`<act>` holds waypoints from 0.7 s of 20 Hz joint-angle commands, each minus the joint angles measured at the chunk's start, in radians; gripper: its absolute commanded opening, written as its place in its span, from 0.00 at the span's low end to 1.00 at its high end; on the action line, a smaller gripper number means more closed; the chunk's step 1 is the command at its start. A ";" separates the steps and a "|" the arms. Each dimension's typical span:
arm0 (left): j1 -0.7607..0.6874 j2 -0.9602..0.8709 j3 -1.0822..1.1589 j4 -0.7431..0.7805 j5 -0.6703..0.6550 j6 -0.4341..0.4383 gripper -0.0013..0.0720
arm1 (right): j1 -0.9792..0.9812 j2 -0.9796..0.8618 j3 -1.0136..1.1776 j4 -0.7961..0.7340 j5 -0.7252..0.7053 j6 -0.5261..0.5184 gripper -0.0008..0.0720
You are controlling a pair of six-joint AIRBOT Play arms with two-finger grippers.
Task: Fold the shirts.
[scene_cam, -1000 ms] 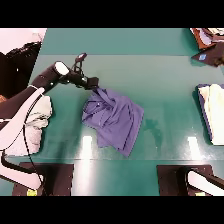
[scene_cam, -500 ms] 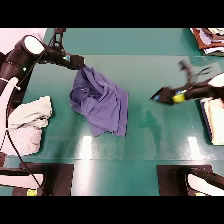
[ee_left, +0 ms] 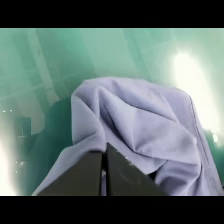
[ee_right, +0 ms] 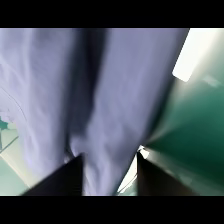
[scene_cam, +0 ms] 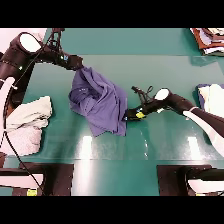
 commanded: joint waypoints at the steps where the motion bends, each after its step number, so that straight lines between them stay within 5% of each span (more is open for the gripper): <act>1: 0.000 0.001 0.001 0.005 -0.025 0.000 0.05 | 0.048 -0.079 0.073 -0.011 -0.012 0.000 0.40; 2: 0.000 0.002 0.002 0.005 -0.031 0.000 0.05 | 0.048 -0.085 0.083 -0.018 -0.014 0.000 0.12; 3: 0.000 0.008 0.002 0.014 -0.034 0.000 0.05 | 0.040 -0.084 0.092 -0.033 -0.015 0.000 0.03; 9: 0.101 0.208 0.065 0.046 -0.004 0.000 0.05 | -0.196 0.100 0.294 -0.375 0.119 0.142 0.03; 14: 0.138 0.407 0.169 0.037 0.011 0.028 0.05 | -0.440 0.294 0.566 -0.394 0.123 0.146 0.03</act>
